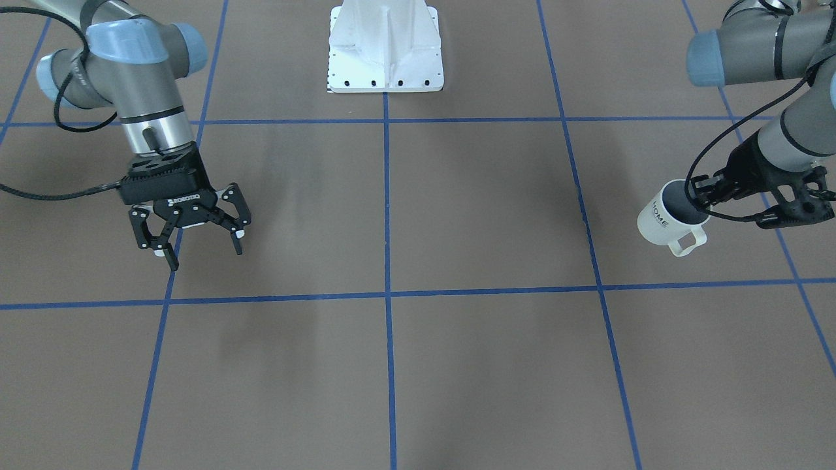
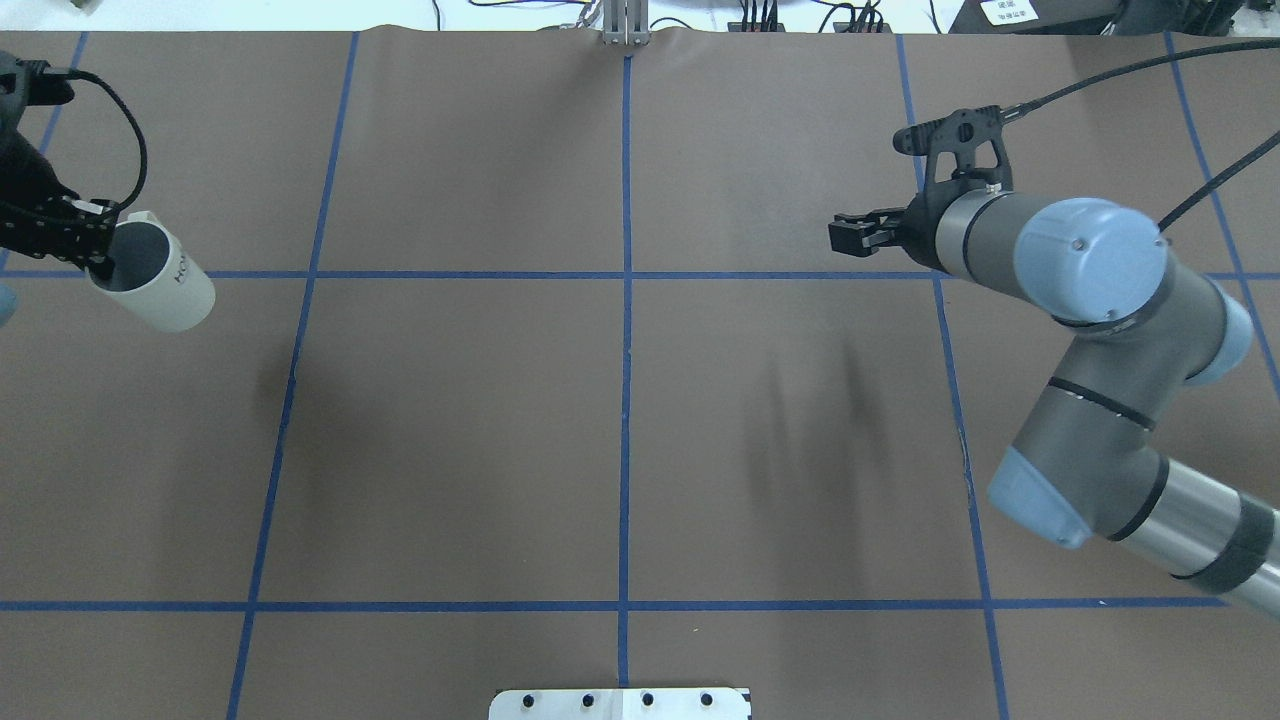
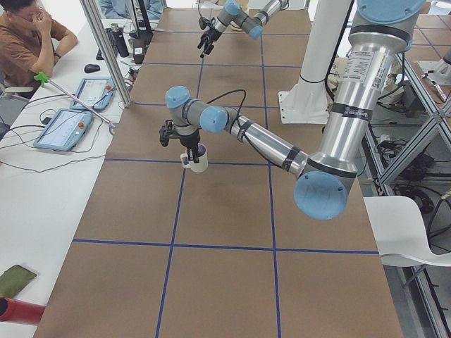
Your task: Left arm hands cup to right arm to dump lemon
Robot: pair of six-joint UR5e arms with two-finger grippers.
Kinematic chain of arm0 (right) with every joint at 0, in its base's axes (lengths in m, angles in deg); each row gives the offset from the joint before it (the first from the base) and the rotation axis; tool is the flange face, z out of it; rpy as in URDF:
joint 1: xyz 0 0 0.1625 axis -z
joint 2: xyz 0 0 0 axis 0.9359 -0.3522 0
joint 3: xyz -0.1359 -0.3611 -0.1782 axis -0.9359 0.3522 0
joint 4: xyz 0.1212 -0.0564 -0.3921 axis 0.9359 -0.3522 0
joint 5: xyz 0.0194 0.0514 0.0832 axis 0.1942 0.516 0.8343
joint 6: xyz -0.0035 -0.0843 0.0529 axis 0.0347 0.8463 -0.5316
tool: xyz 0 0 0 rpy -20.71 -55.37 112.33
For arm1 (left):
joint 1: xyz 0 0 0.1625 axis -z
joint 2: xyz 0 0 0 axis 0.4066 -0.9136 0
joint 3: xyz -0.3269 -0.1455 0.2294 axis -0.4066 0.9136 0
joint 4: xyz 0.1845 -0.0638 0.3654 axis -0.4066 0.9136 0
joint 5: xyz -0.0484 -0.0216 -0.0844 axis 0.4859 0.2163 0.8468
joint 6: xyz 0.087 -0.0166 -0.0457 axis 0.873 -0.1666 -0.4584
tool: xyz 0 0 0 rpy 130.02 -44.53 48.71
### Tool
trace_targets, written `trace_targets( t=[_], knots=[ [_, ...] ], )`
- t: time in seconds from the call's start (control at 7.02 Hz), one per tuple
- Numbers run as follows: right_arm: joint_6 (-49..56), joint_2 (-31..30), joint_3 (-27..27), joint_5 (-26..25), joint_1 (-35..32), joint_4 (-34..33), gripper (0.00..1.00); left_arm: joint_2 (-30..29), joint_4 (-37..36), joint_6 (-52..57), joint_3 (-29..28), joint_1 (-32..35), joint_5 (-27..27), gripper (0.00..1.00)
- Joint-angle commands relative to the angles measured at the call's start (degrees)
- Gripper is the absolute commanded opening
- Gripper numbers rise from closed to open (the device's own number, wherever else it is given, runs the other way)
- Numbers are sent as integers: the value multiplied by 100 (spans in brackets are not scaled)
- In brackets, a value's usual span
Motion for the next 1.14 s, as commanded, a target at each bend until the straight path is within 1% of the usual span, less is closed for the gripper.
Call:
trace_targets(
  t=[0.0, 0.14, 0.28, 0.43, 0.57, 0.71, 0.85, 1.0],
  knots=[
    [1233, -398, -237, 1511, -969, -785, 100, 568, 579, 300, -64, 77, -12, 0],
    [1718, -687, -282, 1917, -1260, -894, 100, 867, 1438, 265, -318, 51, -4, 0],
    [2219, -847, -247, 2512, -1663, -1173, 100, 905, 1603, 186, -390, 51, -3, 0],
    [3016, -883, -291, 2953, -2094, -1724, 100, 897, 1587, 151, -399, 51, 40, 0],
    [3450, -1083, -482, 3158, -2455, -2095, 100, 905, 1596, 81, -417, 42, 40, 0],
    [3541, -1320, -650, 3369, -2632, -2142, 100, 905, 1604, 89, -460, 42, 49, 0],
    [3542, -1471, -651, 3623, -2721, -2151, 100, 897, 1587, 80, -469, 16, 49, 0],
    [3542, -1603, -660, 3774, -2783, -2152, 100, 897, 1596, 80, -522, 16, 58, 0]
  ],
)
